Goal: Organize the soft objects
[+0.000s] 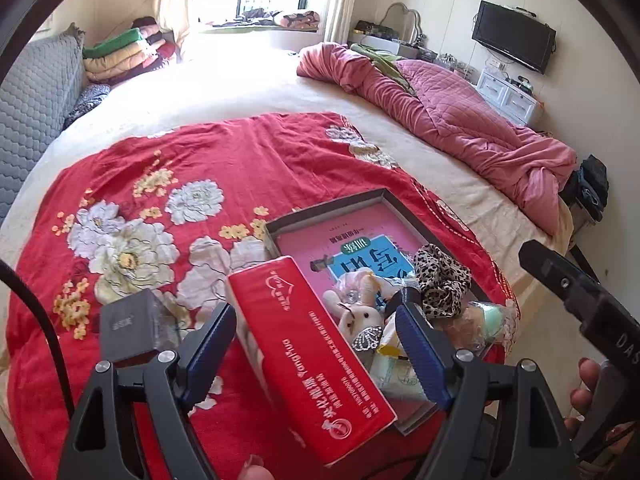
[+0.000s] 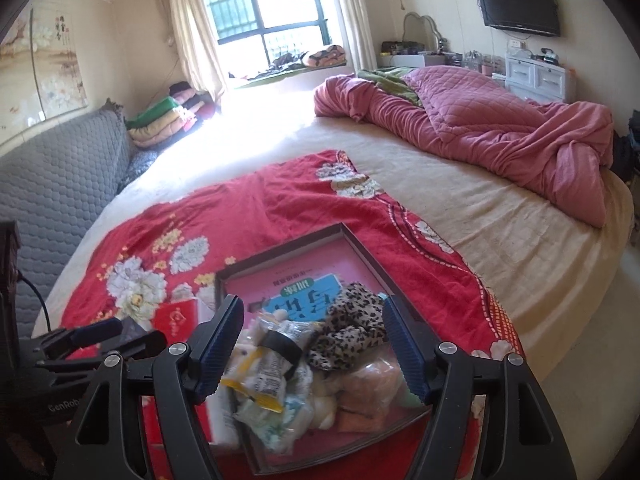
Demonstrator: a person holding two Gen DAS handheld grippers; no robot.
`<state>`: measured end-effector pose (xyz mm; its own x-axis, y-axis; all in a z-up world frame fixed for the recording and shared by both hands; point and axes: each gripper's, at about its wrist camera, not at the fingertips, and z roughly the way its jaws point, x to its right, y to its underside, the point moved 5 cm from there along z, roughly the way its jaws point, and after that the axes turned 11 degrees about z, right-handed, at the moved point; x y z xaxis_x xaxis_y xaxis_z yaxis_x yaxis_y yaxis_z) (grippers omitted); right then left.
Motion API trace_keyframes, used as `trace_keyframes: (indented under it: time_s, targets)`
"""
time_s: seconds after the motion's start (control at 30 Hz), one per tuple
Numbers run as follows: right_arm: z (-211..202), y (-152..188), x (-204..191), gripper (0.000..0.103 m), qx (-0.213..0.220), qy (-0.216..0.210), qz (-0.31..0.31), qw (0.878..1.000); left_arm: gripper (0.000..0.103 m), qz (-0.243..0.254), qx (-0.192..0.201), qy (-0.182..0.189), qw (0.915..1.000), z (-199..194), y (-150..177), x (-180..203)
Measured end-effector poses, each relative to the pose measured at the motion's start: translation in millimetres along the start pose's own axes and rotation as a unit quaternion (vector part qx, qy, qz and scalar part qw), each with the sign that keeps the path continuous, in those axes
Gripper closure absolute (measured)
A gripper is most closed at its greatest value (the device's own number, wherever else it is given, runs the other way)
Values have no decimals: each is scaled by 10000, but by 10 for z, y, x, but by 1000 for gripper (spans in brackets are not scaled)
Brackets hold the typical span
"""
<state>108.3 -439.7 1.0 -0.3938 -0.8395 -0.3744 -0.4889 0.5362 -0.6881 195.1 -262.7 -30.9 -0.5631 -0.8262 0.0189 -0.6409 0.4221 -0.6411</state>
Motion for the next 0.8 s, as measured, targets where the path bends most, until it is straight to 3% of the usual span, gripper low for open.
trace_keyframes:
  time_s: [0.33, 0.6, 0.8]
  targets:
    - [-881, -26, -679, 25, 435, -108, 365, 9983, 19, 85, 279, -218, 9993, -838, 150, -343]
    - [-1327, 451, -817, 25, 611, 180, 263, 9976, 18, 85, 317, -199, 9993, -1069, 515, -305]
    - [-1373, 831, -696, 25, 455, 606, -87, 9971, 18, -53, 256, -216, 9994, -1087, 789, -236]
